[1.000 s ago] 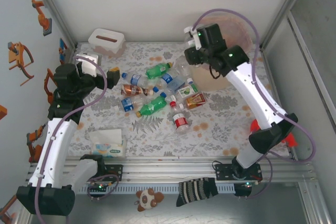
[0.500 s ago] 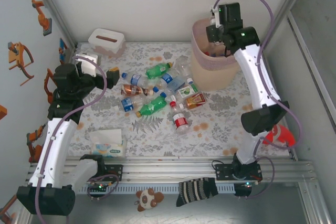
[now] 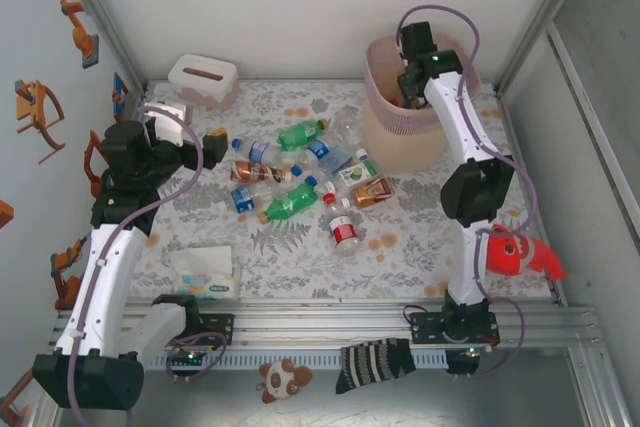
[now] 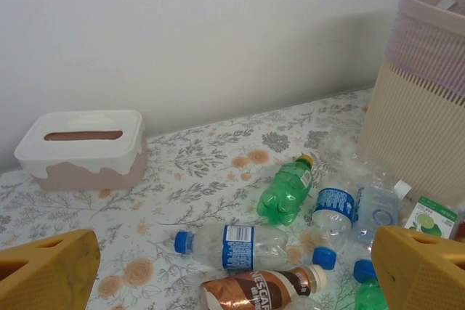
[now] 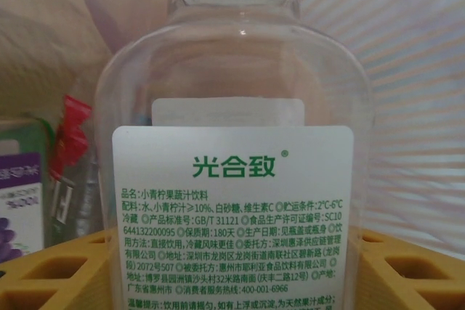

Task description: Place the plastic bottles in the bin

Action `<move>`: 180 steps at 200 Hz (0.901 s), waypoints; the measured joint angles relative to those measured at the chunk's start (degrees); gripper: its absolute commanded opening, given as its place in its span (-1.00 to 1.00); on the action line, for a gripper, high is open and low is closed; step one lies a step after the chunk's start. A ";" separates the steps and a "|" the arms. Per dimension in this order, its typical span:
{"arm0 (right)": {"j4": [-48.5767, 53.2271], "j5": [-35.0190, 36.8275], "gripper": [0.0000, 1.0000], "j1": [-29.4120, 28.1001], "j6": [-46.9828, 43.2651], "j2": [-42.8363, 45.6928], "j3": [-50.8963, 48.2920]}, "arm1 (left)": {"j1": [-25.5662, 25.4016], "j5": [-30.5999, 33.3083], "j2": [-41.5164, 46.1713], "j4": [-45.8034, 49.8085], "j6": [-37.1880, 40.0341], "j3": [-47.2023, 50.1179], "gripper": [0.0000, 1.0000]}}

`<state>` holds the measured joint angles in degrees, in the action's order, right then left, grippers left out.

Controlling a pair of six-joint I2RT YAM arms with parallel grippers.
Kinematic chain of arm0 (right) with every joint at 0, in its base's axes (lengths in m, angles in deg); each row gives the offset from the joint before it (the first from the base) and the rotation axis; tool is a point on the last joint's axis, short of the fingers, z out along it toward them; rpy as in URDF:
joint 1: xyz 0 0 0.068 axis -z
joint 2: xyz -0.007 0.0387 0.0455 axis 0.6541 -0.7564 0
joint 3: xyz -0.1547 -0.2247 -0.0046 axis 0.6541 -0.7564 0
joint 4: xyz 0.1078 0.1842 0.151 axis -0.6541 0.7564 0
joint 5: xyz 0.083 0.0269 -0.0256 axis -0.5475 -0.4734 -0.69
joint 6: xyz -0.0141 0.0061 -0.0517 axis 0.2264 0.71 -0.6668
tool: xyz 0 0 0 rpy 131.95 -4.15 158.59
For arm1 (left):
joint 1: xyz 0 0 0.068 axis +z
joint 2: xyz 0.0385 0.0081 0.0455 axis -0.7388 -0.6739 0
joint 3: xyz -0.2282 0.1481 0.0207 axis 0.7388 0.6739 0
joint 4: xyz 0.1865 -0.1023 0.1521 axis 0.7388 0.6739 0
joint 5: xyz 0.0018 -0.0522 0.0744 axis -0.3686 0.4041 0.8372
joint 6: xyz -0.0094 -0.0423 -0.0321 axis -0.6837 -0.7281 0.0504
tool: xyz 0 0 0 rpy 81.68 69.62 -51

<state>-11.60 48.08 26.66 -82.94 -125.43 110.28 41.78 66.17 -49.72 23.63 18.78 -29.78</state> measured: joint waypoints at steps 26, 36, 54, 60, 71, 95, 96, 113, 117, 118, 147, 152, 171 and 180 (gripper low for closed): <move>1.42 0.02 0.30 1.03 -0.13 -2.27 0.11 | 0.00 -0.15 0.00 0.00 -0.11 0.00 0.91; 2.05 0.02 0.30 1.46 -0.11 -3.06 0.11 | 0.00 -0.20 0.00 0.00 -0.11 0.00 0.92; 2.95 -0.04 0.31 2.27 0.13 -4.35 0.11 | 0.00 -0.35 0.00 0.00 -0.11 0.00 0.91; 3.15 -0.09 0.31 2.56 0.37 -4.70 0.09 | 0.00 -0.37 0.00 0.00 -0.13 0.00 0.91; 3.43 -0.35 0.31 3.10 0.74 -5.35 0.04 | 0.00 -0.37 0.00 0.00 -0.13 0.00 0.91; 3.93 -1.79 0.32 4.37 1.92 -6.08 -0.72 | 0.07 -0.39 0.00 0.00 -0.20 0.00 0.91; 3.96 -1.88 0.32 4.39 1.97 -6.08 -0.74 | 0.07 -0.39 0.00 0.00 -0.22 0.00 0.91; 4.63 -3.63 0.33 5.11 2.71 -6.47 -1.09 | 0.22 -0.46 0.00 0.00 -0.33 0.00 0.91; 4.68 -4.11 0.33 5.20 2.91 -6.62 -1.09 | 0.26 -0.50 0.00 -0.02 -0.33 0.00 0.91; 4.68 -4.20 0.34 5.20 2.93 -6.64 -1.09 | 0.26 -0.50 0.00 0.00 -0.33 0.00 0.91; 5.25 -6.93 0.40 5.57 4.44 -7.52 -1.09 | 0.28 -0.55 0.00 0.00 -0.33 0.00 0.91; 5.33 -7.39 0.43 5.62 4.61 -7.56 -1.09 | 0.28 -0.55 0.00 0.00 -0.33 0.00 0.91; 5.95 -9.07 0.55 5.79 5.62 -7.58 -1.09 | 0.31 -0.55 0.00 0.00 -0.35 0.00 0.92; 6.54 -9.79 0.59 5.84 6.27 -7.58 -1.07 | 0.31 -0.55 0.00 0.00 -0.37 0.00 0.91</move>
<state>-5.07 38.29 32.49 -76.67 -133.01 109.21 42.09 65.62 -49.72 23.63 18.41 -29.78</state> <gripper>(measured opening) 0.772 0.957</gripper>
